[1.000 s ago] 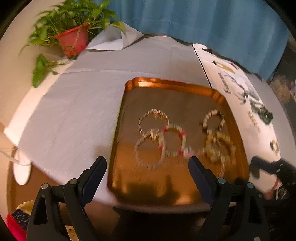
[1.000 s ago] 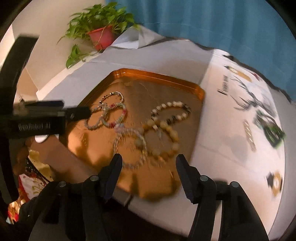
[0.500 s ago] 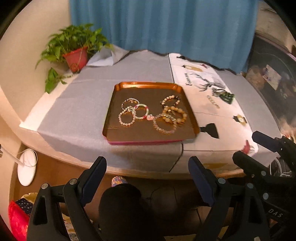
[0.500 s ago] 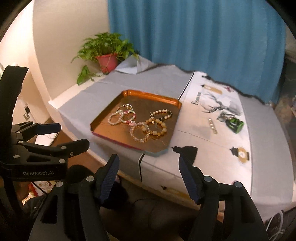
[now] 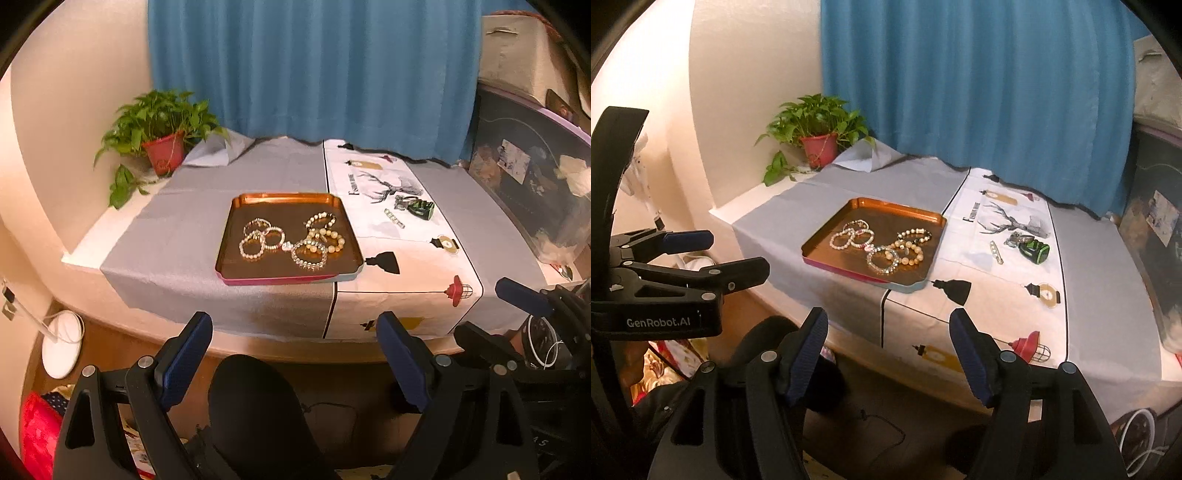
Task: Organize jewelry
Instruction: 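Raise both open tools up from the tray, then move both tools over the black-green watch and the pearl safety pin, then grasp the black-green watch with the right tool while the left tool grasps the pearl pin, then lift the watch with the right tool while the left tool carries the pearl pin toward the tray, then lower the black-green watch and pearl pin into the copper tray with both tools, then open the right tool to drop the watch while the left tool releases the pearl pin, then raise both open tools up and away from the copper tray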
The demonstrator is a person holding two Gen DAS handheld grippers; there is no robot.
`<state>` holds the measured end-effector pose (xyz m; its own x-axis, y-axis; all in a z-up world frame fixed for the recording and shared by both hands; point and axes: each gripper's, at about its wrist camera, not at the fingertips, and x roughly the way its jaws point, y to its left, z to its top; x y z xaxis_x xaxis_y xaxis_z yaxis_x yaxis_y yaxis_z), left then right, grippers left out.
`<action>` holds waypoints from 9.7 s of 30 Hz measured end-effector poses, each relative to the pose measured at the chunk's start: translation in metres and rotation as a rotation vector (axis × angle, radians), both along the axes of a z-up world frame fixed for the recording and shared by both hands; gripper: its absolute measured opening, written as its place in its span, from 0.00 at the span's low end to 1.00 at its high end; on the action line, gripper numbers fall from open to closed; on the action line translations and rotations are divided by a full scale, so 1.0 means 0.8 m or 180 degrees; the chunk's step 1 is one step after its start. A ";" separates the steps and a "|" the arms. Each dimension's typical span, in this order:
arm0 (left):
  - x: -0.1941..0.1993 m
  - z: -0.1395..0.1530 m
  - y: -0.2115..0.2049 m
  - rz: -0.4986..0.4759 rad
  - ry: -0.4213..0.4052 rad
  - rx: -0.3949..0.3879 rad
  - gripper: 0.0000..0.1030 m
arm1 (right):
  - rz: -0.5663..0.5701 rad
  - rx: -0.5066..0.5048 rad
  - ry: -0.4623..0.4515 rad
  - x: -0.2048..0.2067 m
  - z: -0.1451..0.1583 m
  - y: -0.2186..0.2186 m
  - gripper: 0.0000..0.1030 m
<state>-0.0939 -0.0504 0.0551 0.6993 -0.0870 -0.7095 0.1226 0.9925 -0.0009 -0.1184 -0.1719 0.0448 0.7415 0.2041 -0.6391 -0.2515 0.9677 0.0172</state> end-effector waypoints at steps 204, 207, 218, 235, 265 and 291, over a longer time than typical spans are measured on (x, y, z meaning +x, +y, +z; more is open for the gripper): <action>0.086 -0.003 0.001 -0.0323 0.0112 -0.0510 0.08 | -0.0146 -0.0006 0.0163 0.049 -0.008 -0.081 0.43; 0.100 -0.007 0.005 -0.0300 0.0138 -0.0511 0.08 | -0.0117 -0.0003 0.0204 0.065 -0.012 -0.077 0.43; 0.156 -0.022 0.019 -0.0236 0.0180 -0.0535 0.08 | -0.0002 0.0004 0.0287 0.126 -0.027 -0.058 0.43; 0.297 -0.080 0.026 -0.0156 0.0308 -0.0385 0.08 | 0.0274 0.0114 0.0327 0.278 -0.080 -0.003 0.43; 0.343 -0.149 0.057 0.0390 0.0425 0.0010 0.96 | 0.0222 -0.0040 0.0582 0.367 -0.162 0.030 0.77; 0.103 -0.030 0.020 0.0284 0.0149 -0.0068 0.96 | -0.0078 0.0036 0.0020 0.101 -0.020 -0.016 0.80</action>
<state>-0.0112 -0.0341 0.0312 0.6710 -0.0413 -0.7403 0.0331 0.9991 -0.0257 -0.0376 -0.1850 0.0286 0.7425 0.1931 -0.6415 -0.2275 0.9733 0.0296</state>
